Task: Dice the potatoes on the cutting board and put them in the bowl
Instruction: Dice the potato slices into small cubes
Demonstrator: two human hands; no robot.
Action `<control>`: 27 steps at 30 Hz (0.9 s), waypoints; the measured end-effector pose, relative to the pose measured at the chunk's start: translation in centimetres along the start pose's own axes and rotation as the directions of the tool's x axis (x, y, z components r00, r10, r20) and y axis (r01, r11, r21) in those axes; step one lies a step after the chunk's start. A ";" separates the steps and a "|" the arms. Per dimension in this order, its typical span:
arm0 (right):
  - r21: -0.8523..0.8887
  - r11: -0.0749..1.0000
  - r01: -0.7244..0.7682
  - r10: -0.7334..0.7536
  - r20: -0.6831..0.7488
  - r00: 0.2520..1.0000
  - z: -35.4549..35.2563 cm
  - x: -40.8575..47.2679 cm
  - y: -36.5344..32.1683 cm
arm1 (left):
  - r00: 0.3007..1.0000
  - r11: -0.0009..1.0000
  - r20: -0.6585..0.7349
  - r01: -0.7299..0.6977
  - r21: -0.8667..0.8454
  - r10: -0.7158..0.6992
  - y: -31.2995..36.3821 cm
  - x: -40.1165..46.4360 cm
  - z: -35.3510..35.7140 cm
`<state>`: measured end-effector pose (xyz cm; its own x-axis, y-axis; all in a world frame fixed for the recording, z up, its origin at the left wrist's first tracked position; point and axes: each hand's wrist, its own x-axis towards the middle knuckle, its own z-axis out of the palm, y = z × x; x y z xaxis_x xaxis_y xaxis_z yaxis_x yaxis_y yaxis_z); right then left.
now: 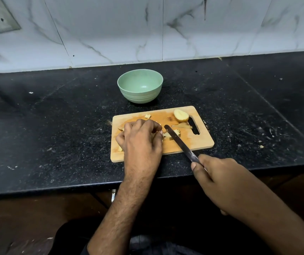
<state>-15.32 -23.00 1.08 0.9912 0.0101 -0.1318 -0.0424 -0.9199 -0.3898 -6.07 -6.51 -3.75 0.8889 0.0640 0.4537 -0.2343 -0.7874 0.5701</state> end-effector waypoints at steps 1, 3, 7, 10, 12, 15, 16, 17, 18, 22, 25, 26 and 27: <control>-0.010 1.000 0.000 0.000 -0.009 1.000 0.1 0.1 0.1 | 1.000 1.000 -0.002 -0.006 -0.008 0.006 0.0 -0.1 0.0; -0.018 1.000 0.003 -0.003 -0.020 1.000 0.2 0.2 0.2 | 1.000 0.999 -0.014 -0.027 -0.033 0.027 0.2 -0.3 0.0; 0.015 1.000 0.023 -0.023 -0.007 1.000 0.0 0.0 0.0 | 0.999 0.999 -0.010 -0.041 -0.026 0.041 0.5 -0.2 0.0; 0.020 0.999 0.033 -0.033 0.033 0.999 -0.3 -0.4 -0.1 | 1.000 0.998 -0.010 0.001 0.059 -0.001 0.1 -0.1 0.1; 0.016 1.000 0.021 -0.021 0.020 1.000 -0.4 -0.5 0.1 | 0.999 0.996 -0.026 0.030 0.089 -0.027 -0.1 0.0 0.1; -0.016 0.999 -0.035 0.034 -0.027 0.999 -0.6 -0.6 1.0 | 0.999 0.997 -0.031 0.028 0.076 -0.026 0.1 0.1 0.0; -0.035 0.998 -0.059 0.058 -0.025 0.998 -0.6 -0.7 1.2 | 1.000 0.998 -0.025 0.016 0.067 -0.014 0.1 0.0 -0.1; -0.058 0.995 -0.079 0.078 -0.023 0.997 -0.6 -0.7 1.5 | 1.000 0.999 -0.016 -0.002 0.053 0.002 0.2 0.0 -0.1; -0.080 0.992 -0.095 0.093 -0.025 0.995 -0.5 -0.7 1.7 | 1.000 0.999 0.000 -0.023 0.036 0.023 0.2 0.0 -0.1; -0.115 0.985 -0.127 0.124 -0.032 0.992 0.0 -0.5 1.9 | 0.986 0.992 0.135 -0.110 0.059 0.101 0.4 -0.1 0.1; -0.064 0.989 -0.136 0.137 0.021 0.990 0.2 0.0 1.6 | 0.968 0.978 0.217 -0.155 0.136 0.124 0.8 0.1 0.4; -0.035 0.991 -0.132 0.134 0.044 0.990 0.2 0.2 1.4 | 0.962 0.974 0.243 -0.164 0.154 0.124 0.9 0.3 0.5; -0.003 0.992 -0.127 0.127 0.070 0.989 0.2 0.4 1.2 | 0.957 0.971 0.262 -0.169 0.168 0.122 1.0 0.5 0.6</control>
<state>-14.97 -24.01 0.41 0.9667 -0.0795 -0.2434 -0.1678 -0.9149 -0.3673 -5.66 -7.62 -3.38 0.9257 -0.1954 0.3238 -0.3120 -0.8785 0.3619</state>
